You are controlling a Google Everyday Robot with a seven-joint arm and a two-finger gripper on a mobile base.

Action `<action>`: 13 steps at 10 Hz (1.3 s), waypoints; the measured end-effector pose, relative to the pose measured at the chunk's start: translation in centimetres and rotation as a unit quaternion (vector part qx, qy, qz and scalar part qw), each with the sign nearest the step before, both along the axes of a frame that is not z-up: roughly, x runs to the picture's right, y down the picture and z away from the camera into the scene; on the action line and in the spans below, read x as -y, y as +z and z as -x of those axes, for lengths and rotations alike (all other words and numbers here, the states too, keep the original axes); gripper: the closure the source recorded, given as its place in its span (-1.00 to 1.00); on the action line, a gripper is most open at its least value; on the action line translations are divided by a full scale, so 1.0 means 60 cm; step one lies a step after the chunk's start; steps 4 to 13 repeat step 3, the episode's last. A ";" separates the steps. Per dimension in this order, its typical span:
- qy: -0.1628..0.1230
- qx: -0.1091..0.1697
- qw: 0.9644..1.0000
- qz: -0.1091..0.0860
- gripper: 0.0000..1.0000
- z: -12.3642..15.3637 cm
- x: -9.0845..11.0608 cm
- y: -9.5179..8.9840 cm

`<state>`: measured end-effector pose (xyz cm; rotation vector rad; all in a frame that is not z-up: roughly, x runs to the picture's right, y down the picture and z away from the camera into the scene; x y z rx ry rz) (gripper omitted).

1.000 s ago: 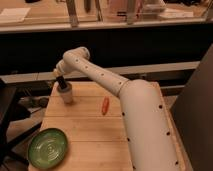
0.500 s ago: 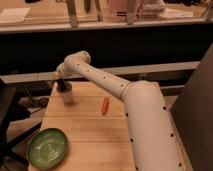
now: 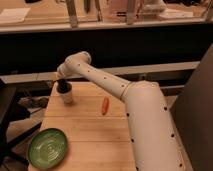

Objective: Place the eraser in the ceramic cup

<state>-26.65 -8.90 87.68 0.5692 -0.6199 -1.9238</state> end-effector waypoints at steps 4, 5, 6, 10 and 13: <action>0.004 -0.001 1.000 0.002 -0.60 -0.004 0.000 0.000; 0.004 -0.001 1.000 0.002 -0.60 -0.004 0.000 0.000; 0.004 -0.001 1.000 0.002 -0.60 -0.004 0.000 0.000; 0.004 -0.001 1.000 0.002 -0.60 -0.004 0.000 0.000; 0.004 -0.001 1.000 0.002 -0.60 -0.004 0.000 0.000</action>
